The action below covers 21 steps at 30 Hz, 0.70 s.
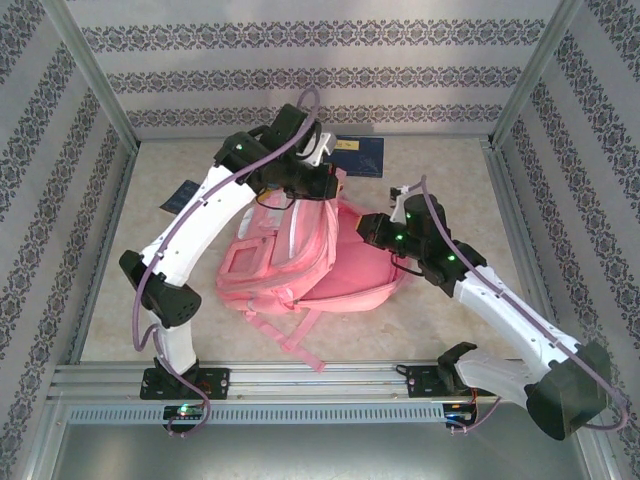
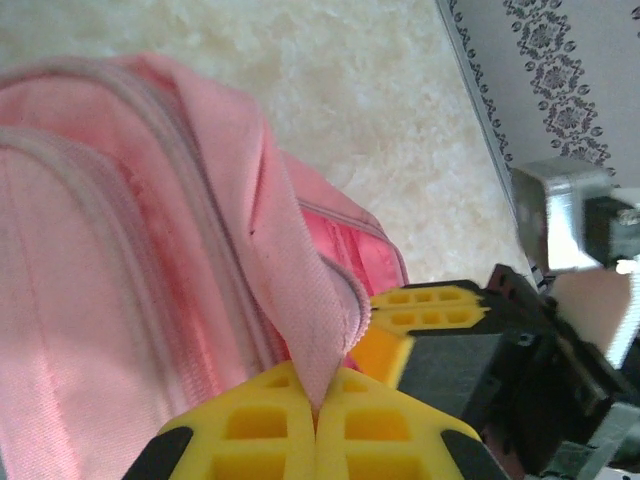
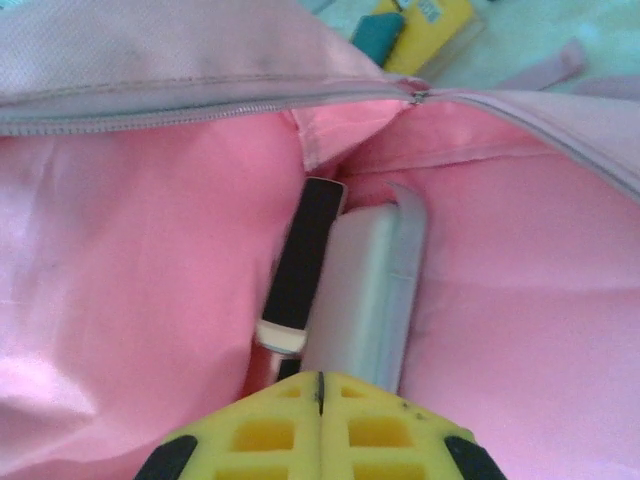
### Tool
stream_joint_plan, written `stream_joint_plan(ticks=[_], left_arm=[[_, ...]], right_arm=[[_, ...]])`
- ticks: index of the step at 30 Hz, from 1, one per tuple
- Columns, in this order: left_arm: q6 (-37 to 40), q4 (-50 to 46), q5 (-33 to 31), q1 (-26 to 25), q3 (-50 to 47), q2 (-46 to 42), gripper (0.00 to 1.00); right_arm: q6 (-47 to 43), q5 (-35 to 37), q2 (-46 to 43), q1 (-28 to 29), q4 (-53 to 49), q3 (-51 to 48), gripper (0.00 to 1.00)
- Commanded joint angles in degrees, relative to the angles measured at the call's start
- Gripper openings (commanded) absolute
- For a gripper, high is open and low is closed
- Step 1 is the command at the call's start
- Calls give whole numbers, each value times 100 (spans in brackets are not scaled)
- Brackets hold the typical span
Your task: Pack books, pencil case, and school supplies into a backpack
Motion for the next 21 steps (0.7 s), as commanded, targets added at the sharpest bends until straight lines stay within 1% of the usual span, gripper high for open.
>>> stream_joint_plan(ticks=[1, 4, 7, 11, 13, 15, 17, 19, 21], left_arm=[[-489, 1301, 110, -19, -913, -578, 0], [-684, 1918, 238, -64, -1868, -792, 0], [-803, 2441, 350, -104, -2624, -864, 3], [-986, 3339, 660, -167, -3293, -766, 12], [-1177, 4198, 998, -179, -3724, -689, 20], [-1309, 4675, 1132, -168, -3900, -604, 31], [-1199, 4779, 1148, -130, -3811, -535, 40], [-1008, 4684, 1140, -8, -3608, -491, 49], [-886, 4534, 1137, 223, -3443, -464, 55]], right_arm=[[-258, -262, -425, -261, -431, -223, 0], [-375, -326, -743, -470, -596, -407, 0], [-558, -252, -992, -710, -1112, -448, 0], [-733, -148, -1194, -971, -1654, -437, 0], [-862, 65, -1206, -995, -1985, -326, 0], [-955, 216, -1167, -999, -2230, -210, 0], [-1012, 465, -1098, -1000, -2561, -39, 3], [-1092, 650, -1054, -1000, -2834, 113, 6], [-1157, 769, -990, -1001, -3076, 268, 12]])
